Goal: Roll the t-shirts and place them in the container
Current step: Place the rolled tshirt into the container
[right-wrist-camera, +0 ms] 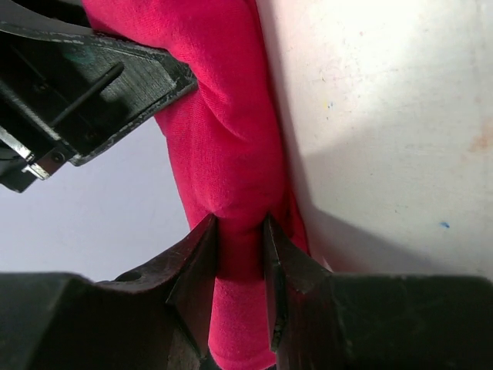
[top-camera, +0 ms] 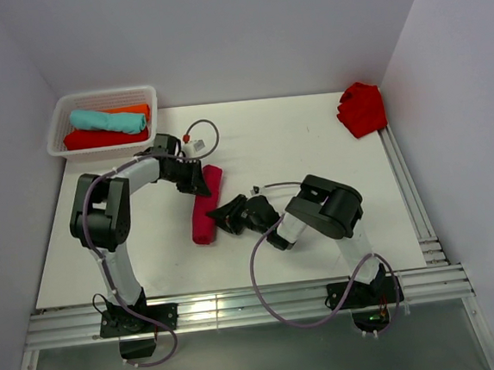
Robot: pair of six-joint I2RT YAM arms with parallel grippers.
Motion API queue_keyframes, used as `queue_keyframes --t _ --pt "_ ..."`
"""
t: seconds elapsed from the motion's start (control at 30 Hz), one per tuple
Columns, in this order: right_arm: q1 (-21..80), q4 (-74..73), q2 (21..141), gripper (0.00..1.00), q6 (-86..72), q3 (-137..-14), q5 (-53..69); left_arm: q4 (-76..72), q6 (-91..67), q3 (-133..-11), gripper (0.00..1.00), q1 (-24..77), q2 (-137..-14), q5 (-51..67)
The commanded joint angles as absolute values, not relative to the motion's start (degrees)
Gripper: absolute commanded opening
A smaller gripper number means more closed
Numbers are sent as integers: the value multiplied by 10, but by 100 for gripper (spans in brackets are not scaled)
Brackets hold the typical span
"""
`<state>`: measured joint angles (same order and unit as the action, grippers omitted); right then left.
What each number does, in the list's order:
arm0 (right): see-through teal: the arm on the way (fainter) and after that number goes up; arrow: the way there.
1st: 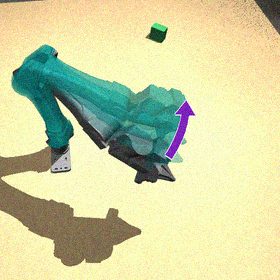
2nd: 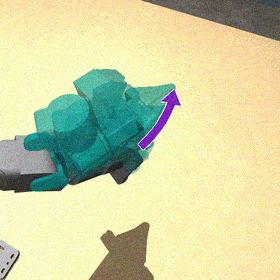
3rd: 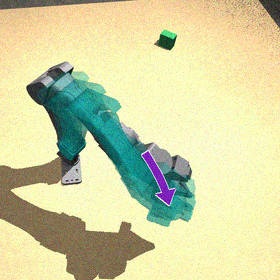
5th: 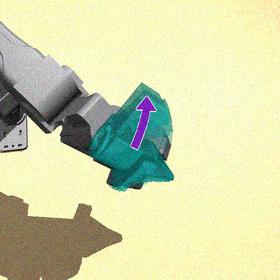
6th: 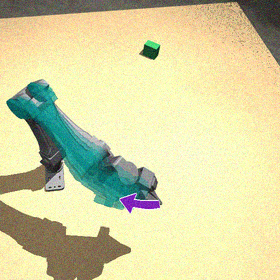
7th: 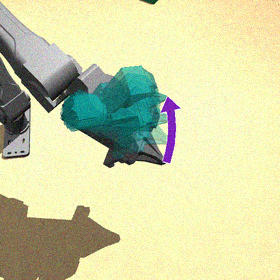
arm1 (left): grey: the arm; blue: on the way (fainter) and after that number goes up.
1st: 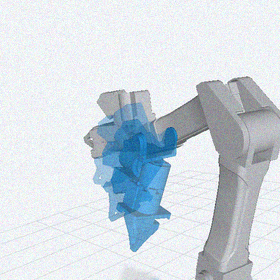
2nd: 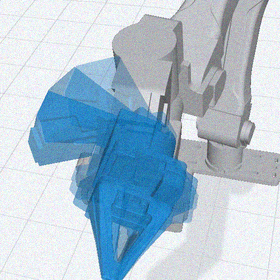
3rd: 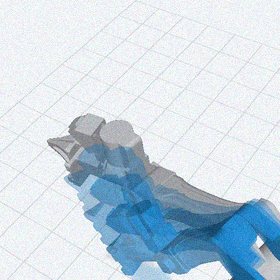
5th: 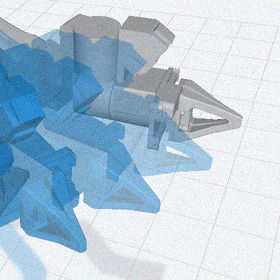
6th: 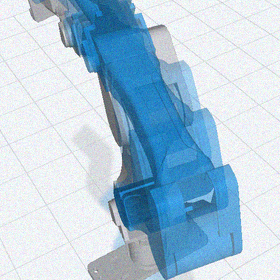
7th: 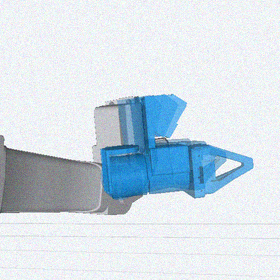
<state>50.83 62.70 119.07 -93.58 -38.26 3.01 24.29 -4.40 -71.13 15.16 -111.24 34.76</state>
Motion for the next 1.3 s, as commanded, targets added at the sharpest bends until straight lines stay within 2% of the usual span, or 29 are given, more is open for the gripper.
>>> queue_keyframes --t 0.0,0.1,0.2,0.43,0.53,0.67,0.9,1.27 --pt "515 488 1195 33 -887 -376 42 238 -29 -722 0 159 -1144 292" --pt "515 426 1156 49 -851 -392 26 243 -23 -749 0 159 -1134 280" --pt "514 349 1094 55 -815 -404 1 259 -14 -802 0 155 -1131 282" --pt "516 181 936 58 -759 -424 -93 294 -7 -999 0 120 -1185 308" --pt "519 132 896 58 -748 -429 -125 298 -14 -1129 0 97 -1228 329" --pt "528 77 874 58 -737 -443 -156 269 -46 -1222 0 55 -1272 362" --pt "541 62 885 58 -738 -455 -171 109 -130 -1194 0 -28 -1271 367" --pt "557 35 932 57 -733 -497 -184 12 -197 -1126 0 -140 -1285 413"
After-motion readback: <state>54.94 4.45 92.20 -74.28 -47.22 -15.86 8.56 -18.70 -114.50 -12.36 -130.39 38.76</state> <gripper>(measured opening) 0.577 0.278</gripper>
